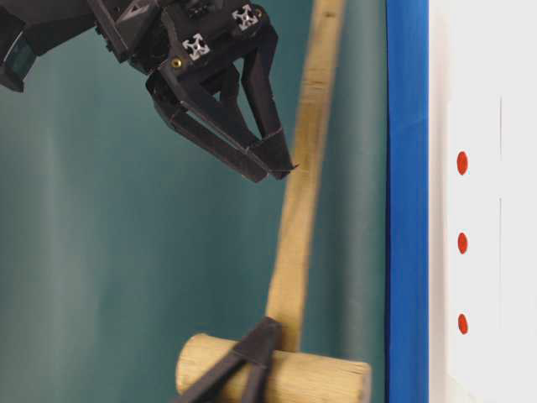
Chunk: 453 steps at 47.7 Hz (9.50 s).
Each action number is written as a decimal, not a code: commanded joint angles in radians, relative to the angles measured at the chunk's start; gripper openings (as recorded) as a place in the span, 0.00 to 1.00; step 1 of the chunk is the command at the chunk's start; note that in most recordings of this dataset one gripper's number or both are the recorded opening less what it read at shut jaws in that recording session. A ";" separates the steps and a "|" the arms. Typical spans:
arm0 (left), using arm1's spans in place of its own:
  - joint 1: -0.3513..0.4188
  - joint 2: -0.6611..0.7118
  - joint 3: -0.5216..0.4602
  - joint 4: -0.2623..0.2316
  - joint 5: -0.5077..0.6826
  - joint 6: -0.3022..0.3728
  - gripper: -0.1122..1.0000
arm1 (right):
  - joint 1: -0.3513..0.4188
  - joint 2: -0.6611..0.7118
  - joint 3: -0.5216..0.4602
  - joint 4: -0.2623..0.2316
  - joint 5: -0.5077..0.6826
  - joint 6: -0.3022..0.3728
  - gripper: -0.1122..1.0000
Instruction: Hit the mark with a hammer.
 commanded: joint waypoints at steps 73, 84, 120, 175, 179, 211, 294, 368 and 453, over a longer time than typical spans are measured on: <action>-0.095 -0.055 -0.031 0.008 0.005 -0.569 0.50 | 0.003 0.060 -0.054 -0.041 0.025 -0.091 0.17; -0.095 -0.063 -0.032 0.005 0.011 -0.611 0.50 | 0.003 0.058 -0.054 -0.040 0.026 -0.089 0.17; -0.083 -0.098 -0.006 0.005 0.078 -0.603 0.85 | 0.003 0.017 -0.021 -0.002 0.025 -0.075 0.17; -0.035 -0.301 0.120 0.026 0.213 -0.084 0.83 | 0.084 -0.104 0.117 0.149 0.034 0.032 0.17; -0.020 -0.302 0.123 0.023 0.209 0.071 0.83 | 0.137 -0.084 0.118 0.164 0.005 0.060 0.17; 0.037 -0.321 0.153 0.012 0.127 0.380 0.83 | 0.480 0.130 0.034 0.322 -0.262 0.141 0.17; 0.057 -0.313 0.178 0.012 0.107 0.383 0.83 | 0.480 0.471 -0.072 0.325 -0.202 0.172 0.17; 0.031 -0.316 0.170 0.012 0.112 0.383 0.83 | 0.091 -0.031 0.049 0.324 -0.075 -0.138 0.86; -0.058 -0.899 0.414 0.014 0.304 0.483 0.83 | 0.003 -0.916 0.692 0.370 -0.012 -0.201 0.81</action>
